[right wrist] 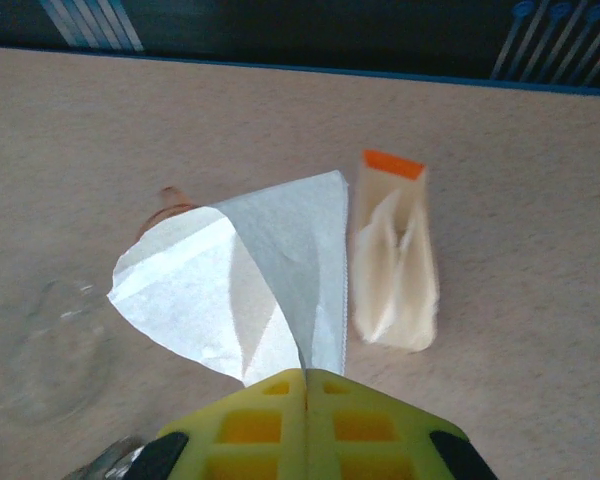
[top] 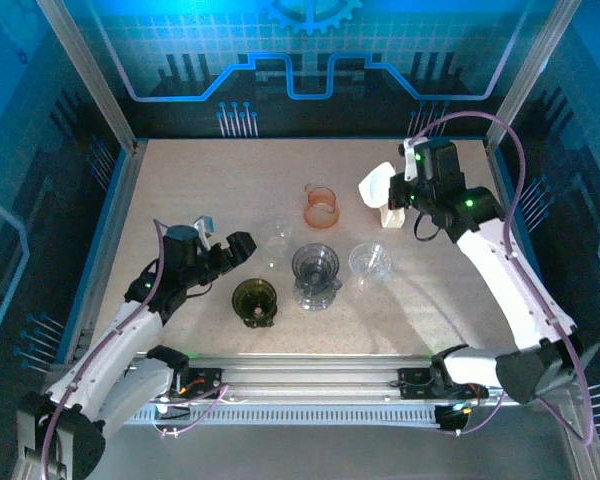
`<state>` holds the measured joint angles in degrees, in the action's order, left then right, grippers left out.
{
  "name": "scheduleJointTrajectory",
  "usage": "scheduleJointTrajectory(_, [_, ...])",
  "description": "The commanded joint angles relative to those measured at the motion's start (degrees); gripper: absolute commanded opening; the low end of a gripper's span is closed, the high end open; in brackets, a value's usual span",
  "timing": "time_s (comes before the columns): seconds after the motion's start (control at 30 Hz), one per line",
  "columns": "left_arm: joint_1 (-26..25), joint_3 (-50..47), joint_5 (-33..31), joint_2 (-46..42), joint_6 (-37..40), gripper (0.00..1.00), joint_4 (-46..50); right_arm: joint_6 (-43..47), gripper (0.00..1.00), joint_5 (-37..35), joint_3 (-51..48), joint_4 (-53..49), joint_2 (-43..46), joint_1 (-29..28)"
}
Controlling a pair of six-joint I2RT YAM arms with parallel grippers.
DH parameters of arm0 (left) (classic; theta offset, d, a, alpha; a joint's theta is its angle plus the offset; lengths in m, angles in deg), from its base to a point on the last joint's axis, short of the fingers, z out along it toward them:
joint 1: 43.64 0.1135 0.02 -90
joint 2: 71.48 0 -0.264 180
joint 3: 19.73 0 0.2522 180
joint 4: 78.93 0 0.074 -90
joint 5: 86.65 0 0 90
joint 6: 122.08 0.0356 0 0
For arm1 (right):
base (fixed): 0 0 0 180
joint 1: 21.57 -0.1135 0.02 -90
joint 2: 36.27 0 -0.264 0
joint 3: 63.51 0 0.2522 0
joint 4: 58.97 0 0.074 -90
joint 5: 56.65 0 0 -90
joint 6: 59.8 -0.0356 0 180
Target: Place the coffee filter in the dripper
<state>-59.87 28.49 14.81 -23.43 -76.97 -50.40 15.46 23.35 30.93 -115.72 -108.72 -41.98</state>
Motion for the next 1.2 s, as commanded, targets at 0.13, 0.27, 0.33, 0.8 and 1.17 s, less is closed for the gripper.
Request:
scheduleJointTrajectory(0.13, [0.39,3.92,1.59,-2.59,2.67,0.99,3.84,-6.16,0.00,11.62,6.17,-16.45,1.61,-8.37])
scheduleJointTrajectory(0.27, [0.41,4.90,1.96,-3.29,3.67,0.99,4.82,-8.61,0.00,14.35,11.39,-23.16,0.59,-13.10])
scheduleJointTrajectory(0.33, [0.41,5.26,2.01,-3.65,4.13,0.99,5.22,-9.99,0.00,16.44,13.01,-26.04,-0.51,-14.82])
scheduleJointTrajectory(0.8, [0.41,6.15,3.75,-4.72,4.81,0.99,4.19,-20.31,0.00,22.60,16.96,-33.22,-10.35,-17.65])
scheduleJointTrajectory(1.17, [0.41,7.06,6.73,-3.89,4.98,0.96,2.81,-22.27,0.00,20.86,22.54,-33.23,-13.85,-17.39])
